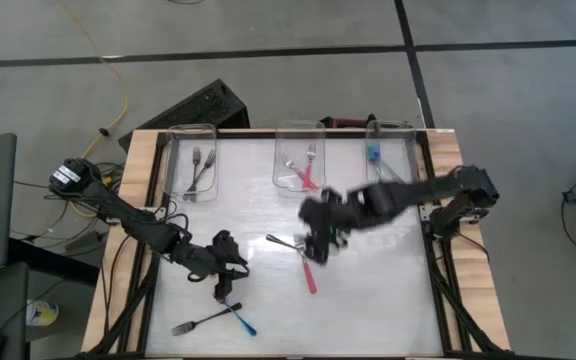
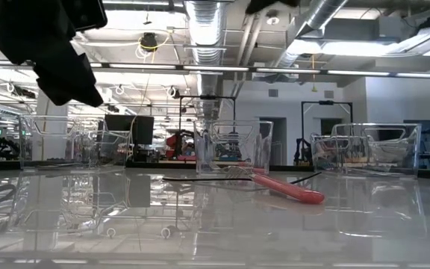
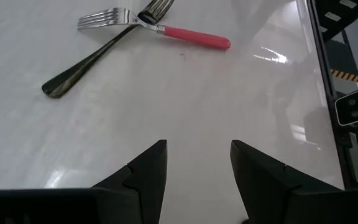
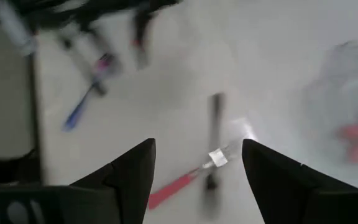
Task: Sort silverware by color (type)
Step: Put the iridescent fork into the right transparent bin
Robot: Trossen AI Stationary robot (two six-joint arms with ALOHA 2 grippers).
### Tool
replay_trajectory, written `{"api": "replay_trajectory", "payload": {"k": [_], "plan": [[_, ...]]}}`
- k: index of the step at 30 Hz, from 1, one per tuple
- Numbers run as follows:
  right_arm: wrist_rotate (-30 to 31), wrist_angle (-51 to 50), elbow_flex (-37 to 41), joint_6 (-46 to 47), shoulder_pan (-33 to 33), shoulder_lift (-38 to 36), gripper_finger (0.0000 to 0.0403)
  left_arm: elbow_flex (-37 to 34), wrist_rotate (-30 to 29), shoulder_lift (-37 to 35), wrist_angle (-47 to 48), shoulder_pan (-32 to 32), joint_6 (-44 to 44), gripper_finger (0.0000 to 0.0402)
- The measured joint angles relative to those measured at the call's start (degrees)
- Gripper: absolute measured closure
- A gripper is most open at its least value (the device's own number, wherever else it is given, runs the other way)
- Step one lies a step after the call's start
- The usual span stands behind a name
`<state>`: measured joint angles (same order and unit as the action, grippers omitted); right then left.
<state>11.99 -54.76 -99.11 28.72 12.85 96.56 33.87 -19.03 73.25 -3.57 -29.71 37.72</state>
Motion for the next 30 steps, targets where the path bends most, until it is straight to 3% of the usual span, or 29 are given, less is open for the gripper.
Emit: {"api": "replay_trajectory", "payload": {"k": [5,8,14,21,23,26,30], "plan": [[2.91,0.81,-0.07,5.48,9.03,1.76,0.0138,0.00,3.94,0.00,-0.03,2.62,-2.03,0.0239],[6.51,-4.69,0.17,8.22,14.13,1.97,0.0138,0.00,7.59,-0.02,-0.71,4.10,-3.16,0.0239],[6.68,-17.38,0.39,17.72,20.29,2.20,0.0138,0.00,22.32,-3.11,1.26,6.78,-5.50,0.0239],[4.69,-6.22,11.96,19.88,22.38,1.25,0.0138,0.00,34.30,-9.79,18.76,5.34,-0.60,0.0239],[2.66,0.40,15.69,20.03,22.05,1.13,0.0138,0.00,34.62,-11.77,26.11,3.32,0.17,0.0239],[0.04,11.45,20.64,20.05,21.35,1.19,0.0138,0.00,29.34,-13.67,36.05,0.02,1.92,0.0239],[-0.12,22.61,24.01,19.96,20.80,1.19,0.0138,0.00,23.20,-13.42,38.44,-3.09,2.56,0.0239]]}}
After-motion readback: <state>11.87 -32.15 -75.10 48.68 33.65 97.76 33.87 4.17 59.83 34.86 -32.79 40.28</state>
